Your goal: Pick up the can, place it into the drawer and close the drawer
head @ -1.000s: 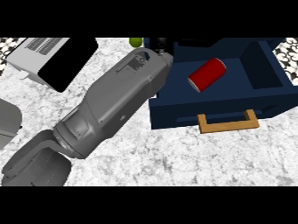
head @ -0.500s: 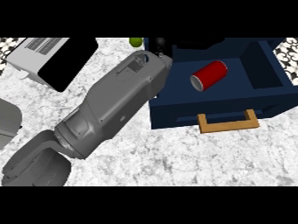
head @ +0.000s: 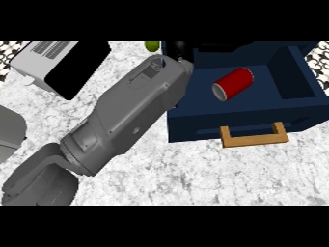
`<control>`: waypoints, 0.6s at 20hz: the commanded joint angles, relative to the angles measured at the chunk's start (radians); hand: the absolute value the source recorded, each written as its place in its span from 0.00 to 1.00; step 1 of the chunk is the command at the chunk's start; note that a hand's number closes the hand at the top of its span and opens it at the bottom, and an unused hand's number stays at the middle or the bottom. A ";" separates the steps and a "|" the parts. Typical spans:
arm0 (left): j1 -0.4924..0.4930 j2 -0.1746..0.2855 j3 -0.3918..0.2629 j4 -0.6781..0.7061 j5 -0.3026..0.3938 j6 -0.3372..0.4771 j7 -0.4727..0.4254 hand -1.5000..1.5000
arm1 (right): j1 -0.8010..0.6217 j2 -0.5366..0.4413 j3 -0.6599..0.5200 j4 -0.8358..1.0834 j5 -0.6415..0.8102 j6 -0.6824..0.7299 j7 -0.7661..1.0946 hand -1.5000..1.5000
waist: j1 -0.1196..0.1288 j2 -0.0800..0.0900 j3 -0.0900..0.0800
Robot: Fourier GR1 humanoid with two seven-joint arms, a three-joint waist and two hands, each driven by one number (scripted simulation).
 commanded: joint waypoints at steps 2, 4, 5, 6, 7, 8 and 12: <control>-0.014 0.000 0.001 0.009 0.021 -0.027 -0.040 0.00 | -0.041 0.011 0.063 -0.079 0.182 0.025 -0.069 0.00 | 0.017 0.001 0.000; 0.020 0.000 0.006 -0.019 0.035 -0.019 -0.085 0.00 | -0.077 0.021 0.113 -0.081 0.253 0.014 -0.083 0.00 | 0.031 -0.001 -0.001; -0.021 0.000 0.008 0.005 0.028 -0.012 -0.064 0.00 | -0.104 -0.010 0.111 -0.052 0.303 0.015 -0.097 0.00 | 0.037 0.000 0.000; -0.031 0.000 -0.009 -0.004 0.026 0.005 -0.075 0.00 | -0.134 -0.025 0.150 -0.093 0.335 -0.002 -0.051 0.00 | 0.035 0.002 -0.001; -0.012 0.000 -0.009 -0.016 0.031 0.010 -0.089 0.00 | -0.126 -0.009 0.184 -0.097 0.382 0.007 -0.059 0.00 | 0.041 -0.002 -0.001; -0.034 0.000 -0.016 -0.043 0.041 0.038 -0.054 0.00 | -0.166 0.007 0.231 -0.083 0.472 -0.019 -0.058 0.00 | 0.057 -0.003 -0.001; -0.023 0.000 -0.009 -0.022 0.049 0.019 -0.048 0.00 | -0.198 -0.007 0.307 0.010 0.649 -0.020 -0.149 0.00 | 0.056 -0.006 0.000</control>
